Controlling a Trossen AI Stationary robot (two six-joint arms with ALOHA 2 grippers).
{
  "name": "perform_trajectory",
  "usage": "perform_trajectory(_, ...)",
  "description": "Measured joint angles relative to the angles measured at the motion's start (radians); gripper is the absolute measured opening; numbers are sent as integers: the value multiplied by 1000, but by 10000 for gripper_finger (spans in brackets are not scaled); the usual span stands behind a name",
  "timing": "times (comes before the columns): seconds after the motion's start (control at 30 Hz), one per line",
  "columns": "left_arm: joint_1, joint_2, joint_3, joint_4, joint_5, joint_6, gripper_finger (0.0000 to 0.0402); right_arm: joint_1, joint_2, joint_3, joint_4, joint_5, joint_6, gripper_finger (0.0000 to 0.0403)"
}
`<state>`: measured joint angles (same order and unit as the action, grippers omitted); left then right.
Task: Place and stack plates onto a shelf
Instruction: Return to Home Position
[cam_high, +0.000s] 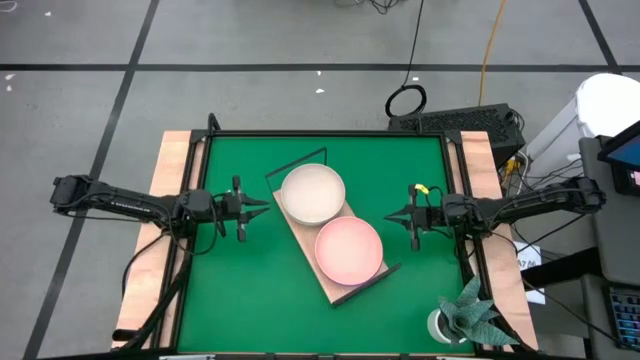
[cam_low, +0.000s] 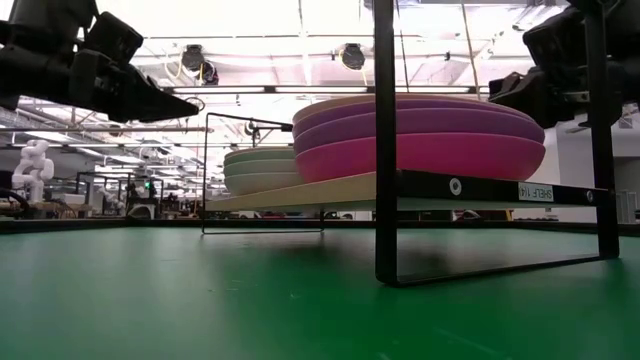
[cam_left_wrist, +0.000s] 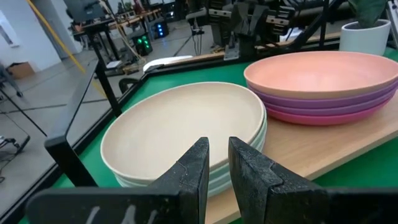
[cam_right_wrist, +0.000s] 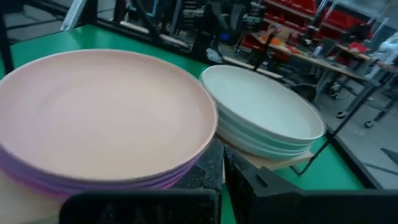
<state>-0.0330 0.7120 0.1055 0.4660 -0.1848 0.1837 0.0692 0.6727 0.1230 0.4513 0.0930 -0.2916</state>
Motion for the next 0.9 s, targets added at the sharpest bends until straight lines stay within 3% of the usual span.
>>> perform_trajectory(0.13, 0, 0, -3, -4, 0, -4, 67, 0, 0, -5, -13, -20, 13, 0)
perform_trajectory(0.37, 0, 0, -96, 138, -3, -9, 67, 0, -1, -83, 113, -20, 12, 0)
perform_trajectory(0.67, 1, -23, -96, 138, -18, -10, 67, -5, -3, -104, 145, -17, 11, 0)
perform_trajectory(0.9, 1, -119, -96, 68, -18, -11, 67, -5, -53, -106, 142, -17, 11, 0)
